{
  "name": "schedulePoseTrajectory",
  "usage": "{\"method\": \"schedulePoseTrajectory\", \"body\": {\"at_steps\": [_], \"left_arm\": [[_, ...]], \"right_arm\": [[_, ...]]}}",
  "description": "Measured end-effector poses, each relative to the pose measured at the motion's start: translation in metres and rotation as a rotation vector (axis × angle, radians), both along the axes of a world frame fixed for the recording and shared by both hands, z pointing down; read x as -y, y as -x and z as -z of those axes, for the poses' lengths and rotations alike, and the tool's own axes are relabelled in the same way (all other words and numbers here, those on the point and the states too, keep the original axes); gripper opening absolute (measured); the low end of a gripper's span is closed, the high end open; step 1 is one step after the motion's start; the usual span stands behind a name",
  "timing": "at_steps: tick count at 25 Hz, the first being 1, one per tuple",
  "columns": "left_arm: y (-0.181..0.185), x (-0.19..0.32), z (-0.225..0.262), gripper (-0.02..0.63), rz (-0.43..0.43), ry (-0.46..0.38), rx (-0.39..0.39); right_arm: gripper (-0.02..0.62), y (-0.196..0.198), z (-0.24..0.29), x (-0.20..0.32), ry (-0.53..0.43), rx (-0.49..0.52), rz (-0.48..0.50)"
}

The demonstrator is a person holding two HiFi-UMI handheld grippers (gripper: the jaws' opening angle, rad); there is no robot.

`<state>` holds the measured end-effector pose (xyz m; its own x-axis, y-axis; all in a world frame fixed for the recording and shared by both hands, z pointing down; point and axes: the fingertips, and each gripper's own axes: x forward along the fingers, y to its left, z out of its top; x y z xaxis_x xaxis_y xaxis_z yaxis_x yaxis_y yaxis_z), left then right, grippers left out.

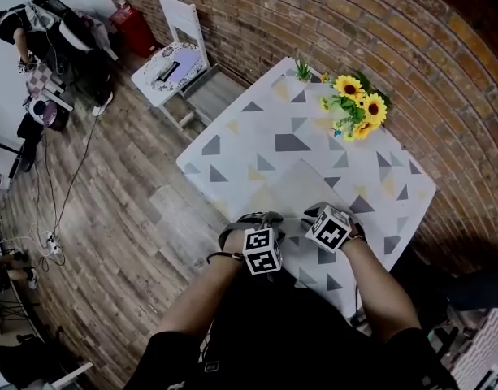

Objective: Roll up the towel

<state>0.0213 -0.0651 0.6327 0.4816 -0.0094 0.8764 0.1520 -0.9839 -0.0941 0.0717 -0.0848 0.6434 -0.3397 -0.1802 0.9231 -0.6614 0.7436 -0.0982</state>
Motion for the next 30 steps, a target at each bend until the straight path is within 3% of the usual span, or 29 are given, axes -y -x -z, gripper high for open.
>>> {"method": "schedulePoseTrajectory", "body": {"at_steps": [3, 5, 8, 13, 19, 23, 30], "left_arm": [[-0.002, 0.007, -0.007, 0.175, 0.005, -0.002, 0.006], [-0.003, 0.013, -0.008, 0.172, 0.015, 0.012, 0.0], [-0.005, 0.019, -0.004, 0.164, 0.019, 0.033, -0.013], [-0.005, 0.03, 0.005, 0.164, 0.066, 0.063, -0.045], [-0.005, 0.024, 0.018, 0.165, 0.031, 0.036, -0.06], [-0.004, 0.01, 0.01, 0.2, -0.034, 0.014, -0.008], [-0.005, 0.022, -0.001, 0.212, 0.001, -0.029, 0.009]], "right_arm": [[0.091, 0.001, 0.007, 0.005, -0.033, -0.001, -0.003], [0.099, 0.008, 0.016, 0.002, -0.059, 0.011, 0.04], [0.162, 0.023, 0.023, -0.013, -0.079, 0.02, 0.136], [0.21, 0.023, 0.003, -0.027, -0.087, -0.093, 0.233], [0.157, 0.013, 0.001, -0.018, -0.092, -0.1, 0.19], [0.153, 0.011, 0.006, -0.008, -0.085, -0.073, 0.154], [0.149, 0.005, 0.009, 0.008, -0.074, -0.07, 0.113]]}}
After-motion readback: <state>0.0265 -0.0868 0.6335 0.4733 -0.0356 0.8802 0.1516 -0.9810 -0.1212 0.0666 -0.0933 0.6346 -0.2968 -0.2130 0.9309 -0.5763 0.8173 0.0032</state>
